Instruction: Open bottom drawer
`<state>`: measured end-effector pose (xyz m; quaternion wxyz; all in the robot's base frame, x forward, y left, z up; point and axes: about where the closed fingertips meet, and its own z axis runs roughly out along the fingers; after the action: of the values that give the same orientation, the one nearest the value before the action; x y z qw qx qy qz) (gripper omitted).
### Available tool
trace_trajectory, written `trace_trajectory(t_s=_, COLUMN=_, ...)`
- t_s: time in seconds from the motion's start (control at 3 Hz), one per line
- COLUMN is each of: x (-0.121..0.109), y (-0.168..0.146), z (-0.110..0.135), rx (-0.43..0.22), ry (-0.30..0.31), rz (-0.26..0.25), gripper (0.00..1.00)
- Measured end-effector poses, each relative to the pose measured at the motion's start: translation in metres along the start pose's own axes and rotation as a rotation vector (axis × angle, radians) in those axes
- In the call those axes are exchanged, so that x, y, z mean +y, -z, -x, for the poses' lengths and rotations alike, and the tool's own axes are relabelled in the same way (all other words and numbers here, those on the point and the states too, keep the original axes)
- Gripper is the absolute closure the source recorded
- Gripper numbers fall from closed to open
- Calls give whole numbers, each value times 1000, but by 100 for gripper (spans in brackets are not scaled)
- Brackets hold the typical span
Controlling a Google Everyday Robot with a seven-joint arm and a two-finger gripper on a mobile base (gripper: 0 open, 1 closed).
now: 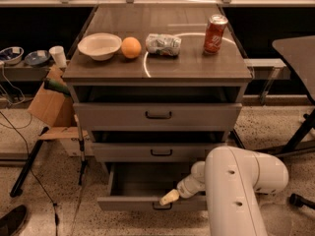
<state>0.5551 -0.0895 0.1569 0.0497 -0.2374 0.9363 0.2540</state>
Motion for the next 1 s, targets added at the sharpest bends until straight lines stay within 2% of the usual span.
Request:
trace_trajectory(t_s=0.33, x=-1, y=-6, z=-30, rx=78, ry=-48, rz=25, gripper=0)
trace_trajectory(t_s=0.67, x=0, y=-7, z=-53, rx=151, ry=-82, rz=23, gripper=0)
trace_trajectory(t_s=1.0, x=8, y=-2, z=-93, rx=197, ry=-134, rz=15, gripper=0)
